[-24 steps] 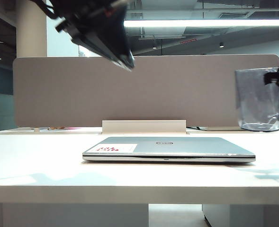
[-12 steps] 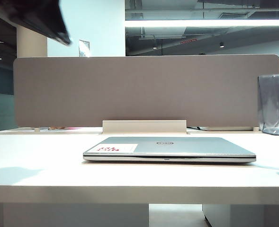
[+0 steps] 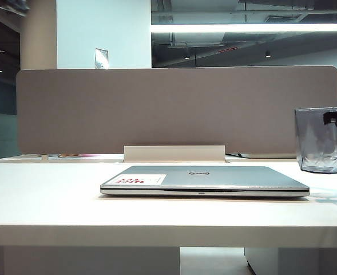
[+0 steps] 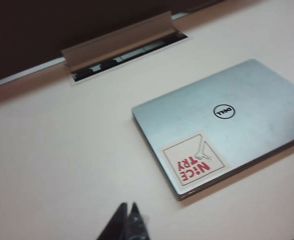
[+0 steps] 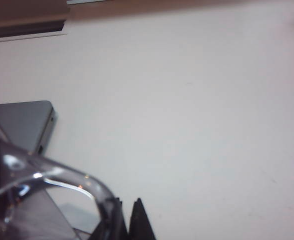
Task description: Pick up the water cup and place it on the right side of the laptop.
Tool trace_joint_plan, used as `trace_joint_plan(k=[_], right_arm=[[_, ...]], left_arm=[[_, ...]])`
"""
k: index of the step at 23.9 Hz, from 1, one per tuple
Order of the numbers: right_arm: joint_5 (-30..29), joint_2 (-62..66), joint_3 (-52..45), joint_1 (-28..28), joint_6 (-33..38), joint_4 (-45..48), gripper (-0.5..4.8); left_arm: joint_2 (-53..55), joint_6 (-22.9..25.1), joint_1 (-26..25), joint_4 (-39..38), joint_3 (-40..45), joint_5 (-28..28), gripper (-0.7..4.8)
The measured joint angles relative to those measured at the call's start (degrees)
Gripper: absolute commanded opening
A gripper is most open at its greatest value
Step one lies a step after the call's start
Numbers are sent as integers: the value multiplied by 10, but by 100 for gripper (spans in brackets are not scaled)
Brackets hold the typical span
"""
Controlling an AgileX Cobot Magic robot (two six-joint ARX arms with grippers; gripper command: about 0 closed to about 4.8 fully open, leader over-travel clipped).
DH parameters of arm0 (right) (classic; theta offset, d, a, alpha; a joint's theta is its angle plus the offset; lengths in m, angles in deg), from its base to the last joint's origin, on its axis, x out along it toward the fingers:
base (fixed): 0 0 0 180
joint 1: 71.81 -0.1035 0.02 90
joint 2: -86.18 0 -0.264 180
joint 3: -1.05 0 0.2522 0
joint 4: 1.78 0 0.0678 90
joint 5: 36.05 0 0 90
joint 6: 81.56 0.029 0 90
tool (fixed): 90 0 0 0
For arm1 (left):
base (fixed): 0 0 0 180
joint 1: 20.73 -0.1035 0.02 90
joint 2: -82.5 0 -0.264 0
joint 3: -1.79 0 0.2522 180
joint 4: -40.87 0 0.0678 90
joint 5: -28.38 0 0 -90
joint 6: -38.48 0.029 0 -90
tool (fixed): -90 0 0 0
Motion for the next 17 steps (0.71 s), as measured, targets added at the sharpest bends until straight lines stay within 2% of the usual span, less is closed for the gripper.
trace_joint_plan(k=[8, 17], right_arm=[[-33, 13, 0, 46, -12, -13, -1], [-59, 52, 12, 45, -17, -13, -1]], left_arm=[[-76, 2, -1, 16, 47, -49, -4], [-103, -5, 0, 24, 73, -54, -4]])
